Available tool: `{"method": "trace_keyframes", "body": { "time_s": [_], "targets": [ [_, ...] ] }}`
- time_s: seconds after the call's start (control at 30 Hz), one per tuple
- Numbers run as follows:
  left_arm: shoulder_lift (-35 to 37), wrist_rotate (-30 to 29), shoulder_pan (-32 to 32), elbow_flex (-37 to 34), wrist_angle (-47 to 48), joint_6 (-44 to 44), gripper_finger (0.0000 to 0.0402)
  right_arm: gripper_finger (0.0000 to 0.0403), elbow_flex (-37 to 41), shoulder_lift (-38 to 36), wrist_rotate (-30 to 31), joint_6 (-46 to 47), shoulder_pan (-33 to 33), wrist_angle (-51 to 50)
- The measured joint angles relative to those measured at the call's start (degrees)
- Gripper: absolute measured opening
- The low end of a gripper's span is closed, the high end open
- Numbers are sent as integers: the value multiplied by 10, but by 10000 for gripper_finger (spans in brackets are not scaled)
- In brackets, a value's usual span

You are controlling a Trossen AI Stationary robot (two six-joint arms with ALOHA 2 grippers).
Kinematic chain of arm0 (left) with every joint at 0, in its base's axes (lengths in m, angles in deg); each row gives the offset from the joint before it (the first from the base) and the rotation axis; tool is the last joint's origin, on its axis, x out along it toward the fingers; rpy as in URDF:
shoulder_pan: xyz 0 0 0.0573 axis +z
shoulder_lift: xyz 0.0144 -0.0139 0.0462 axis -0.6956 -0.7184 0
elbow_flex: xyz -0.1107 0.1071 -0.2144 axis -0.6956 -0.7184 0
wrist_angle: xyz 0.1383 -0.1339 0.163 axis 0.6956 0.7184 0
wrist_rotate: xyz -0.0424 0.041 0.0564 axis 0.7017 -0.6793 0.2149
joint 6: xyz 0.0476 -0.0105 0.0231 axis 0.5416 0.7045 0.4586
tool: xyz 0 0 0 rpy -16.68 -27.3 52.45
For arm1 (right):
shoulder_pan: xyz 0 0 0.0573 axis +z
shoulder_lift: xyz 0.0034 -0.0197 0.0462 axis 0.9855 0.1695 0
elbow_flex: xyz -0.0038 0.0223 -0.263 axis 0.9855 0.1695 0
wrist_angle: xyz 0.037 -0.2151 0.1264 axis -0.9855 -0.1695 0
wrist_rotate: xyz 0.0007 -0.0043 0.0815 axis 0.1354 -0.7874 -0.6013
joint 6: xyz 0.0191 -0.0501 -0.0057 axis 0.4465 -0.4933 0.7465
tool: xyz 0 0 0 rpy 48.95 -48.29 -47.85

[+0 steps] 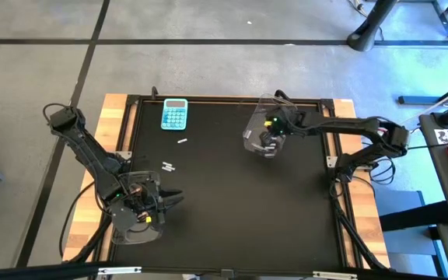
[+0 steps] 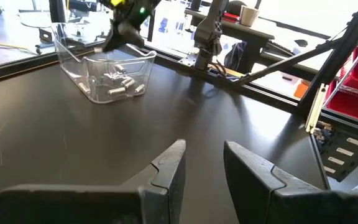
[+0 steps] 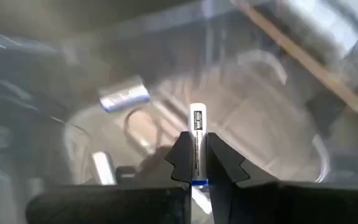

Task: Sort batteries
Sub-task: Put the white battery into the top transparent bin

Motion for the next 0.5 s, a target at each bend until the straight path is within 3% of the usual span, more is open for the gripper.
{"method": "trace_keyframes", "body": {
  "time_s": [0.17,0.5],
  "targets": [
    [0,0,2,0,0,0,100,20,69,0,-86,-2,-54,111],
    [0,0,2,0,-2,12,100,20,81,68,-119,2,-60,193]
  ]
}}
